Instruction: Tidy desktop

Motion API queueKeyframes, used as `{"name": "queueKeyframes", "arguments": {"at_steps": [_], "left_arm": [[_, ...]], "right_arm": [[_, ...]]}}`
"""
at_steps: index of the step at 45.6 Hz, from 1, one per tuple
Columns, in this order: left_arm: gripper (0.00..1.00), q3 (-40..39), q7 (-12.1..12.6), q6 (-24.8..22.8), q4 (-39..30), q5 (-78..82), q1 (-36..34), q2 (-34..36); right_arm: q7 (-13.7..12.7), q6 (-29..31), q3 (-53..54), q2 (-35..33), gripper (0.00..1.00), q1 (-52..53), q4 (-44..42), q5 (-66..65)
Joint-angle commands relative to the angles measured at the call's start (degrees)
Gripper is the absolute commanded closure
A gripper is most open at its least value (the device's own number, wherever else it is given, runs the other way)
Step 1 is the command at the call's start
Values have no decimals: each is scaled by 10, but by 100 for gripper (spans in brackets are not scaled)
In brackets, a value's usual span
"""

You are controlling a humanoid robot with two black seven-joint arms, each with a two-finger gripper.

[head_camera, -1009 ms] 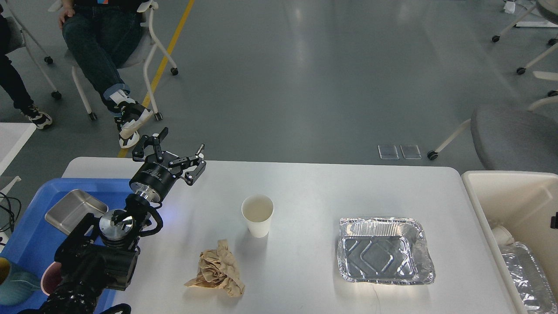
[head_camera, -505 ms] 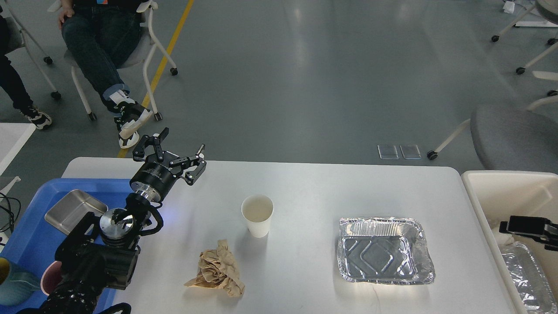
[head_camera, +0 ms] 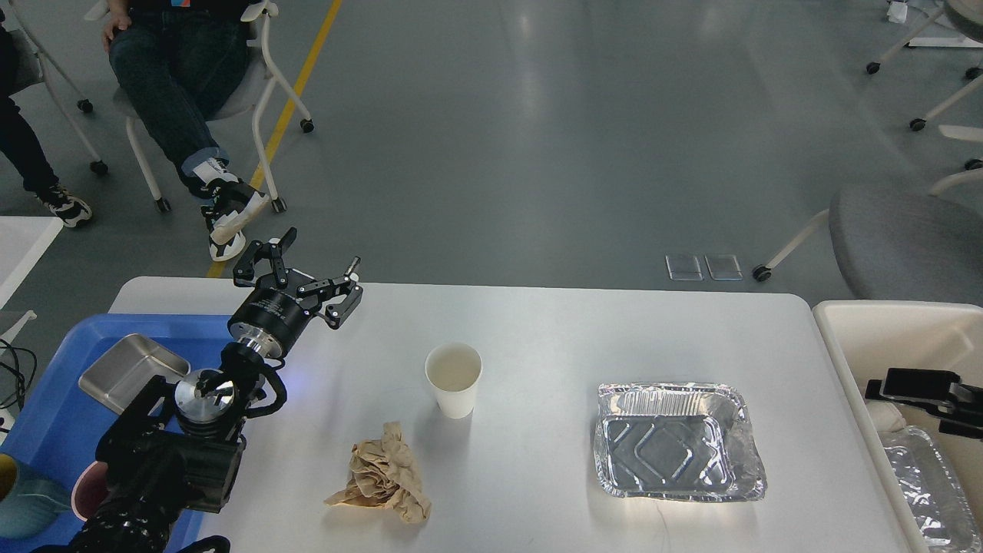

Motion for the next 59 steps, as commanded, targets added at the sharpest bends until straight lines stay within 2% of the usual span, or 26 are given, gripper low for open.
{"name": "queueKeyframes", "arguments": {"at_steps": [1, 17, 27, 31, 39, 47, 59], "left_arm": [[0, 0, 0, 0, 0, 0, 2, 1], [0, 0, 0, 2, 0, 7, 5, 7], [0, -1, 0, 11, 0, 7, 5, 8], [0, -1, 0, 11, 0, 7, 5, 9], [0, -1, 0, 11, 0, 7, 6, 18], [0, -1, 0, 10, -1, 7, 10, 25], [0, -1, 0, 7, -1, 7, 12, 32]], "right_arm": [[-4, 0, -3, 45, 0, -1, -13, -4], [-17, 4, -15, 143, 0, -1, -45, -3], [-78, 8, -14, 201, 1, 25, -47, -4], [-77, 12, -14, 216, 1, 41, -54, -3], [-73, 69, -16, 238, 0, 74, -69, -11], [-65, 116, -14, 266, 0, 83, -72, -81], [-64, 117, -4, 335, 0, 94, -75, -193]]}}
